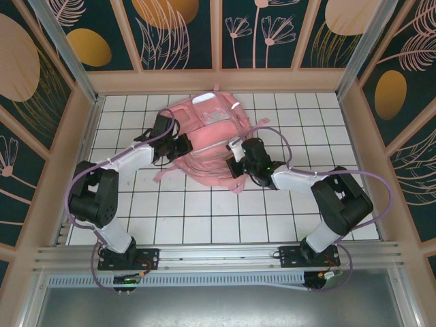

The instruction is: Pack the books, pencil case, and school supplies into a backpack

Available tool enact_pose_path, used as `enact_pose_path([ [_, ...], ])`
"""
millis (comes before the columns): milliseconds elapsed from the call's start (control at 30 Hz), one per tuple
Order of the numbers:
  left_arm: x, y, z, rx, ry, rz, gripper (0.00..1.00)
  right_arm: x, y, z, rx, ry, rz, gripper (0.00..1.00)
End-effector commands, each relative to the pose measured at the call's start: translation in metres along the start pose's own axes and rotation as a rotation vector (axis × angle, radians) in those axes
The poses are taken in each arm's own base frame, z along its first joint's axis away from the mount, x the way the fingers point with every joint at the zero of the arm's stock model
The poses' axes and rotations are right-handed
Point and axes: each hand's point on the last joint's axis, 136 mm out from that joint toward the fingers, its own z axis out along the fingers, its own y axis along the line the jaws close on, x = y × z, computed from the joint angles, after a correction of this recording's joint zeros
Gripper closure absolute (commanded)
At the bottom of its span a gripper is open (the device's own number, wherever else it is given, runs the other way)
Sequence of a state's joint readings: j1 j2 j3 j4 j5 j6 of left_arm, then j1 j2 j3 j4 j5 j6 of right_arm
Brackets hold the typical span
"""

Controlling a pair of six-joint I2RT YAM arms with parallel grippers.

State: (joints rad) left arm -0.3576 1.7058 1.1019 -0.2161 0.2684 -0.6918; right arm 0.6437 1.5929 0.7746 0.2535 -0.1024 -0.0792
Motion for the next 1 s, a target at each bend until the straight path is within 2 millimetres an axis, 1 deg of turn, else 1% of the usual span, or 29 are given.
enact_pose_path([
  [0,-0.012,0.01,0.0,-0.045,0.041,0.186,1.0,0.014,-0.033,-0.005,0.137,0.044,0.067,1.0],
  [33,-0.017,0.016,0.001,-0.082,0.05,0.211,1.0,0.015,-0.027,-0.004,0.094,0.046,0.062,1.0],
  [67,-0.022,0.021,0.001,-0.109,0.055,0.232,1.0,0.013,-0.018,-0.004,0.032,0.041,0.052,1.0],
  [133,-0.039,0.026,0.003,-0.136,0.049,0.284,1.0,0.008,0.012,-0.006,-0.126,0.026,0.033,1.0],
  [167,-0.047,0.027,0.004,-0.149,0.039,0.298,0.99,0.006,0.022,-0.006,-0.163,0.021,0.024,1.0],
  [200,-0.059,0.029,0.006,-0.171,0.024,0.303,0.87,0.005,0.033,-0.005,-0.188,0.023,-0.003,1.0],
  [233,-0.072,0.031,0.007,-0.193,0.015,0.296,0.7,0.006,0.044,-0.003,-0.202,0.031,-0.04,1.0],
  [267,-0.081,0.032,0.007,-0.214,0.02,0.276,0.62,0.006,0.052,0.0,-0.211,0.042,-0.067,1.0],
  [300,-0.09,0.028,0.006,-0.223,0.026,0.258,0.59,0.005,0.06,0.003,-0.223,0.054,-0.091,1.0],
  [333,-0.095,0.022,0.005,-0.217,0.03,0.246,0.52,0.003,0.066,0.006,-0.234,0.06,-0.107,1.0],
  [367,-0.096,0.018,0.003,-0.205,0.03,0.231,0.49,0.002,0.071,0.009,-0.244,0.066,-0.119,1.0],
  [400,-0.096,0.015,-0.002,-0.193,0.023,0.212,0.47,0.0,0.076,0.012,-0.253,0.069,-0.136,1.0],
  [467,-0.088,0.015,-0.013,-0.19,0.015,0.177,0.45,-0.008,0.082,0.016,-0.26,0.057,-0.156,1.0],
  [500,-0.08,0.02,-0.02,-0.202,0.013,0.15,0.44,-0.014,0.085,0.017,-0.273,0.039,-0.153,1.0],
  [567,-0.063,0.025,-0.034,-0.198,0.007,0.077,0.42,-0.025,0.091,0.018,-0.294,0.006,-0.137,1.0],
  [600,-0.048,0.026,-0.039,-0.173,0.018,0.025,0.4,-0.03,0.093,0.018,-0.306,-0.006,-0.131,1.0],
  [633,-0.035,0.023,-0.046,-0.131,0.018,-0.036,0.39,-0.032,0.096,0.018,-0.317,-0.011,-0.126,1.0],
  [733,-0.007,0.011,-0.058,-0.012,-0.006,-0.162,0.37,-0.032,0.105,0.017,-0.365,-0.009,-0.134,1.0],
  [833,0.002,0.003,-0.062,0.045,-0.046,-0.26,0.36,-0.027,0.107,0.017,-0.375,0.0,-0.143,1.0],
  [933,0.005,-0.004,-0.053,0.051,-0.056,-0.304,0.36,-0.027,0.108,0.017,-0.375,-0.002,-0.149,1.0],
  [967,0.008,-0.007,-0.047,0.057,-0.052,-0.321,0.35,-0.028,0.109,0.018,-0.375,-0.003,-0.152,1.0],
])
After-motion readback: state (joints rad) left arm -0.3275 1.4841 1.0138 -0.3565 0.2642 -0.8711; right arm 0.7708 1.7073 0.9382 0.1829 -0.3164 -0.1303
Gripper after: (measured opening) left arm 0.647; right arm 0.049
